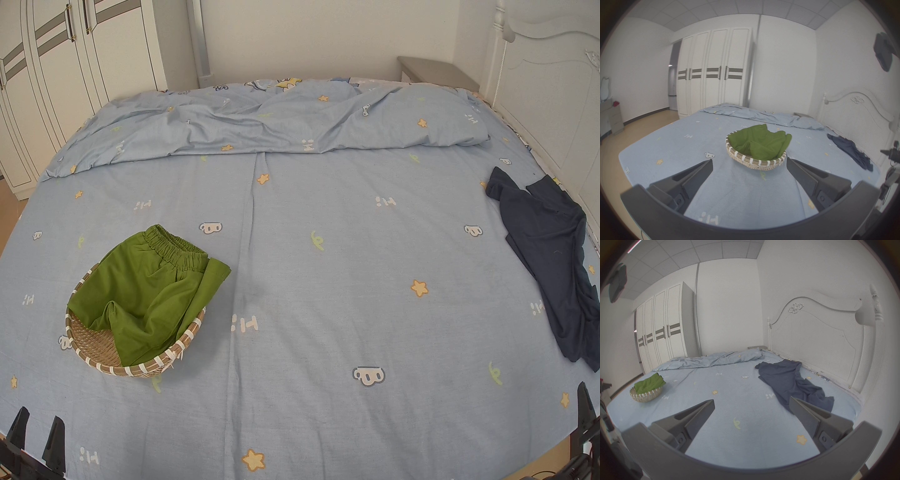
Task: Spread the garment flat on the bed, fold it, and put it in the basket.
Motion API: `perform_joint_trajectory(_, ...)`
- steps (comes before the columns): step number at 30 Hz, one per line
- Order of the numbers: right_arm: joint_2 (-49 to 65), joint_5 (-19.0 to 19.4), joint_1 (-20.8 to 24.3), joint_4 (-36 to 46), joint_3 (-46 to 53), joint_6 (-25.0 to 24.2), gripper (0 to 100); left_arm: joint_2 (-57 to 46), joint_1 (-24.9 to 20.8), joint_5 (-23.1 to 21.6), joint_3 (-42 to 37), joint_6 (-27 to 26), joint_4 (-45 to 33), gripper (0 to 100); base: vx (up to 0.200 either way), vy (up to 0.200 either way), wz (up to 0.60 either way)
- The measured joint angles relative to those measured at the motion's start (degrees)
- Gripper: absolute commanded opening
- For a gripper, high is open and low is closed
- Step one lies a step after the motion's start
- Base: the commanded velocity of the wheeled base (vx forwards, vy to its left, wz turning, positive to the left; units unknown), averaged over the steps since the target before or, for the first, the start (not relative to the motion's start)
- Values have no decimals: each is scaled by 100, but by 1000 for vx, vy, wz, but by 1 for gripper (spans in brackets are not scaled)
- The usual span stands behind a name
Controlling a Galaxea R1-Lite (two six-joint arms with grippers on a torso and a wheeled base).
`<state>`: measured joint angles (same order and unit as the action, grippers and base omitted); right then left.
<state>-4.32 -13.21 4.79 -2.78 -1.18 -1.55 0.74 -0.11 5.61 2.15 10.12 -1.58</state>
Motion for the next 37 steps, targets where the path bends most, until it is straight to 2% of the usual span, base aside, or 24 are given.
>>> perform_joint_trajectory(3,145,110,-317,-6,9,244,100,0,1,207,-48,50,74,100,0,0,0)
perform_joint_trajectory(6,234,229,-452,-6,15,266,100,0,6,276,-78,-332,126,100,0,0,0)
perform_joint_trajectory(9,289,369,-490,-6,17,-44,100,0,6,273,-102,-908,216,100,0,0,0)
perform_joint_trajectory(13,327,668,-497,0,17,-335,100,0,11,20,-111,-1142,280,100,0,0,0)
perform_joint_trajectory(19,347,1292,-492,254,17,291,100,0,11,-49,-113,-1023,118,100,0,0,0)
perform_joint_trajectory(21,350,1337,-492,283,17,364,100,0,11,-99,-116,-976,63,100,0,0,0)
perform_joint_trajectory(27,350,1390,-482,321,17,162,100,0,6,-416,-113,-1173,129,100,0,0,0)
perform_joint_trajectory(37,350,1387,-489,316,17,168,100,2,9,-424,-113,-1123,132,100,0,0,0)
